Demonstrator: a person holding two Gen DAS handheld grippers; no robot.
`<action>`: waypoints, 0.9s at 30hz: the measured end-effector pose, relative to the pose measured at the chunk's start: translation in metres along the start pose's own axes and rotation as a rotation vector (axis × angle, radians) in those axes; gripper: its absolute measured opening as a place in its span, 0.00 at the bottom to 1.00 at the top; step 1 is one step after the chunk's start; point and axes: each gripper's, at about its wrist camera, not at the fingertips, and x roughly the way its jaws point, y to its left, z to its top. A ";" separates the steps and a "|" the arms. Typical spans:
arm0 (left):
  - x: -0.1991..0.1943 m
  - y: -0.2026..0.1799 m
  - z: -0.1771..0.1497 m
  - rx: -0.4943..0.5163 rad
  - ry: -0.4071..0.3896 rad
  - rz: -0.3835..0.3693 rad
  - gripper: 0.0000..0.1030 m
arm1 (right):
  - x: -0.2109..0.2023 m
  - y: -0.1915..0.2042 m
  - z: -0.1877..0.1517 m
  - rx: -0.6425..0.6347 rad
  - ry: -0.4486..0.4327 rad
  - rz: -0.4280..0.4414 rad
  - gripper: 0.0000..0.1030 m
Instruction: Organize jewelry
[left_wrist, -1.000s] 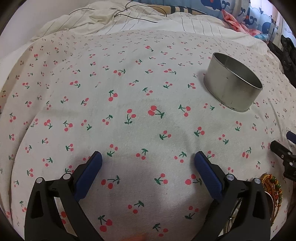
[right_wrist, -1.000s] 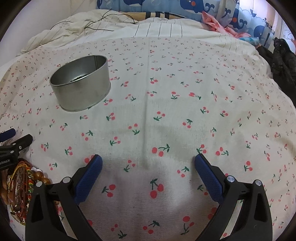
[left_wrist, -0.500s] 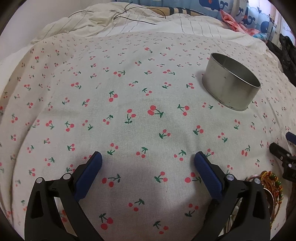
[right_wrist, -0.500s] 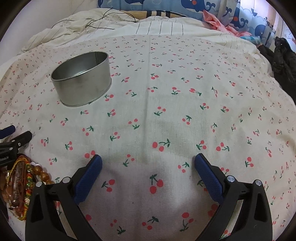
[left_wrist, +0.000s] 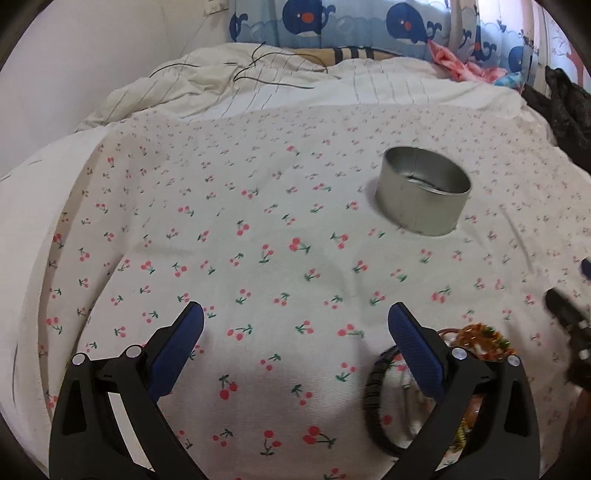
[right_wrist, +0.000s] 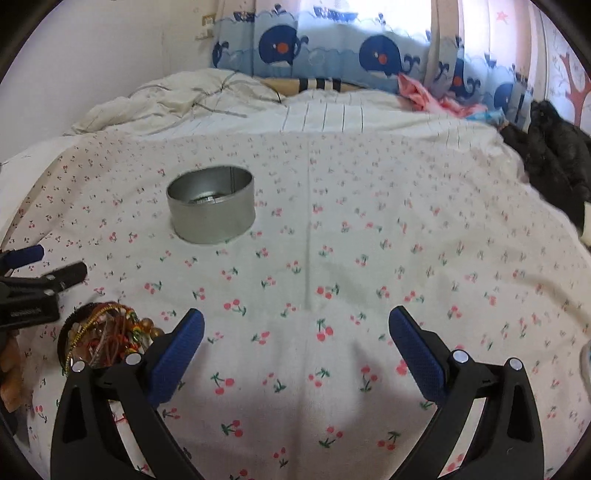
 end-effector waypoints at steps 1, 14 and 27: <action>0.000 -0.001 0.001 0.003 0.004 -0.014 0.94 | 0.001 -0.001 -0.002 0.002 0.008 0.001 0.93; -0.002 -0.018 0.000 0.071 -0.001 -0.030 0.94 | 0.016 -0.001 0.001 0.017 0.037 0.034 0.93; 0.004 0.001 0.002 0.057 0.023 0.003 0.94 | 0.005 0.011 0.002 -0.030 0.010 0.153 0.93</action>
